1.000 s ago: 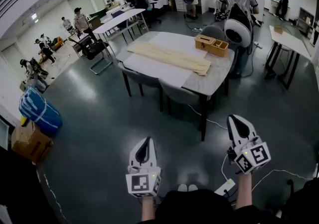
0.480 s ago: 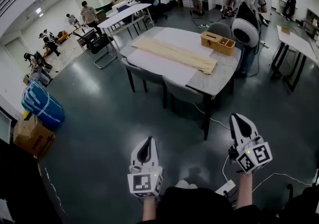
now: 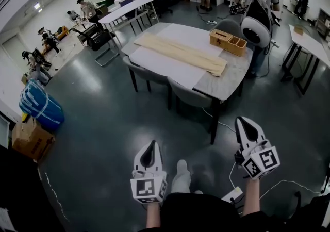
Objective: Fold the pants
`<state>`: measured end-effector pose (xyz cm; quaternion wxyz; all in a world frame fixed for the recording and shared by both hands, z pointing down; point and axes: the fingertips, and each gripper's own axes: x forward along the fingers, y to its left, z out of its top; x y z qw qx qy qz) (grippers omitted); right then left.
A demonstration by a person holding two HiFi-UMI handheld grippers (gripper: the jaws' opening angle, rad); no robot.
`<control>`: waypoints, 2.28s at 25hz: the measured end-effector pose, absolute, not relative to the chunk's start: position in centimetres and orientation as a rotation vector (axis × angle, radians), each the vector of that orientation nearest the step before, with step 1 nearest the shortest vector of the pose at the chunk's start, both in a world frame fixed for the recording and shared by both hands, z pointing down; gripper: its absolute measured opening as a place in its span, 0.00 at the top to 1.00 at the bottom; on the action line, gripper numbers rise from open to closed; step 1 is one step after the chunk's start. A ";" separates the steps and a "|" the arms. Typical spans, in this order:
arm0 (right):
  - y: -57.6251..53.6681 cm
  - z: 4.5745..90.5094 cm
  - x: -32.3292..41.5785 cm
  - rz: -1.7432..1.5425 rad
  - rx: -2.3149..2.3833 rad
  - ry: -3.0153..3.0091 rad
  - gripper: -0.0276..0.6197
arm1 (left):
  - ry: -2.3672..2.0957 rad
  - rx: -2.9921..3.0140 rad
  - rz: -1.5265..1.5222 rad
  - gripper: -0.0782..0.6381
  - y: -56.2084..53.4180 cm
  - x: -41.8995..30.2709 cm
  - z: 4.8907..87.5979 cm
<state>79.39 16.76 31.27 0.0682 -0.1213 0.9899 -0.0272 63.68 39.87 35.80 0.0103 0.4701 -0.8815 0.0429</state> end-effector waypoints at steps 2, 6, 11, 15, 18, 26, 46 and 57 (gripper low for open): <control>15.8 31.5 78.4 -0.130 -0.368 2.967 0.94 | -2.740 1.486 0.138 0.87 38.8 62.4 36.1; 14.0 32.0 75.5 -0.189 -0.382 2.946 0.94 | -2.715 1.507 0.132 0.87 36.7 59.1 36.9; 11.9 32.0 70.3 -0.176 -0.411 2.962 0.94 | -2.677 1.550 0.126 0.87 33.6 54.2 36.9; 10.8 31.9 65.5 -0.181 -0.404 2.976 0.94 | -2.664 1.581 0.130 0.87 32.0 49.7 36.6; 9.6 31.5 62.5 -0.166 -0.419 2.979 0.94 | -2.649 1.606 0.122 0.87 31.1 46.2 36.4; 7.3 32.5 56.0 -0.146 -0.469 2.987 0.94 | -2.629 1.649 0.104 0.87 27.5 39.4 36.9; 0.4 35.2 51.0 -0.253 -0.617 2.977 0.94 | -2.532 1.718 0.118 0.87 20.4 32.3 39.0; -10.3 36.0 44.8 -0.309 -0.769 2.935 0.94 | -2.466 1.810 0.115 0.87 8.5 23.4 38.8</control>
